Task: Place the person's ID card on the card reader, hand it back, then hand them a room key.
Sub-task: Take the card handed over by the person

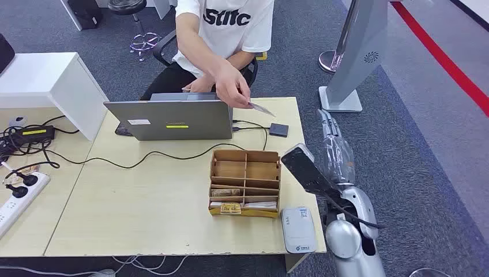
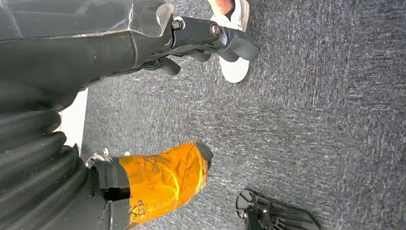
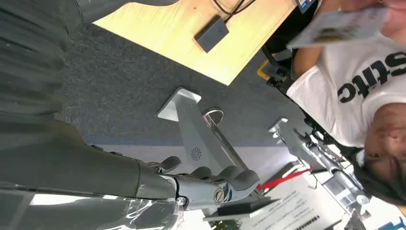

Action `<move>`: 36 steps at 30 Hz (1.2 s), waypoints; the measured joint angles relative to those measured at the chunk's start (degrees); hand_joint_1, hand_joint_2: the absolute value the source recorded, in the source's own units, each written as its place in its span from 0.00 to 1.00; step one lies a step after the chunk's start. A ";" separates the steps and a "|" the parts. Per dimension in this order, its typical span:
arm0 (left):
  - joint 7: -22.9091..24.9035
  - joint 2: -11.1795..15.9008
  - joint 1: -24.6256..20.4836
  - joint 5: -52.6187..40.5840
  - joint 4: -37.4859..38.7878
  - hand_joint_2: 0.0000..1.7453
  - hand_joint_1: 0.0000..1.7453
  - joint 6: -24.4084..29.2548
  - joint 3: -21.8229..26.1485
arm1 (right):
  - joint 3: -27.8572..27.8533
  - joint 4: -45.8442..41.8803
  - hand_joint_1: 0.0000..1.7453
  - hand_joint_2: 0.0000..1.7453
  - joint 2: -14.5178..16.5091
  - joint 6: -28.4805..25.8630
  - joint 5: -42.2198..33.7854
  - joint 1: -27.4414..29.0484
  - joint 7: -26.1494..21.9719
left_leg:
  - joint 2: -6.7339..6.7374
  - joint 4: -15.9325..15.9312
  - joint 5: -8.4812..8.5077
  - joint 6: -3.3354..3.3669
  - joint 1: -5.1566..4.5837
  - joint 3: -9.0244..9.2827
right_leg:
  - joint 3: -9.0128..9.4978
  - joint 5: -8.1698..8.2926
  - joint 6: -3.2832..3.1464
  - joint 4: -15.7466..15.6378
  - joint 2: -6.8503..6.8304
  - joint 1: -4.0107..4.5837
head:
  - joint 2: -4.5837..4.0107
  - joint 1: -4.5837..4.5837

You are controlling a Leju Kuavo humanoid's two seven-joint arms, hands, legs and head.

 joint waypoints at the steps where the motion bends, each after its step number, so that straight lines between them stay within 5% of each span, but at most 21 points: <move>1: -0.01 0.00 -0.01 -0.17 0.02 1.00 0.00 -0.03 -0.05 | 0.00 0.75 0.00 1.00 0.18 0.14 -0.20 -0.48 0.16 | 0.00 0.00 0.00 0.00 0.00 -0.01 | -0.01 0.00 0.00 0.00 0.00 0.00 | 0.00 0.00; 8: -0.02 0.00 -0.33 -2.55 0.27 1.00 0.00 -0.25 -1.19 | -0.50 12.81 0.00 1.00 0.77 2.34 -11.08 -6.33 -0.46 | 0.00 0.00 0.00 0.00 0.00 -0.10 | -0.10 0.00 0.00 0.00 0.00 0.00 | 0.00 0.01; 15: -0.02 -0.01 -0.54 -3.56 0.35 1.00 0.00 -0.25 -1.42 | -0.52 17.69 0.00 1.00 1.08 2.07 -12.74 -8.24 -0.86 | 0.00 0.00 0.00 0.00 -0.01 -0.17 | -0.19 0.00 0.00 0.00 0.01 0.00 | 0.00 -0.01; 16: -0.01 -0.01 -0.55 -3.59 0.35 1.00 0.00 -0.25 -1.42 | -0.52 17.98 0.09 1.00 1.09 2.05 -12.74 -8.37 -0.86 | 0.00 0.00 0.00 0.00 -0.01 -0.17 | -0.20 0.00 0.00 0.00 0.01 0.00 | 0.00 0.00; 19: 0.03 -0.01 -0.58 -3.66 0.35 1.00 0.00 -0.25 -1.42 | -0.52 18.62 0.82 1.00 1.16 2.02 -12.74 -8.53 -0.86 | 0.00 0.00 0.00 0.00 -0.01 -0.18 | -0.21 0.00 0.00 0.00 0.01 0.00 | 0.00 0.00; 20: 0.04 -0.01 -0.58 -3.71 0.36 1.00 0.00 -0.25 -1.42 | -0.52 18.76 0.97 1.00 1.17 2.00 -12.76 -8.53 -0.86 | 0.00 0.00 0.00 0.00 -0.01 -0.18 | -0.21 0.00 0.00 0.00 0.01 0.00 | 0.00 0.00; 36: 0.18 0.09 -0.61 -5.89 0.59 1.00 0.00 -0.26 -1.49 | -0.54 17.11 1.00 1.00 1.18 1.41 -14.58 -7.66 -1.14 | 0.00 0.01 0.00 0.00 -0.01 -0.19 | -0.23 0.01 0.00 0.00 0.01 -0.01 | 0.00 0.01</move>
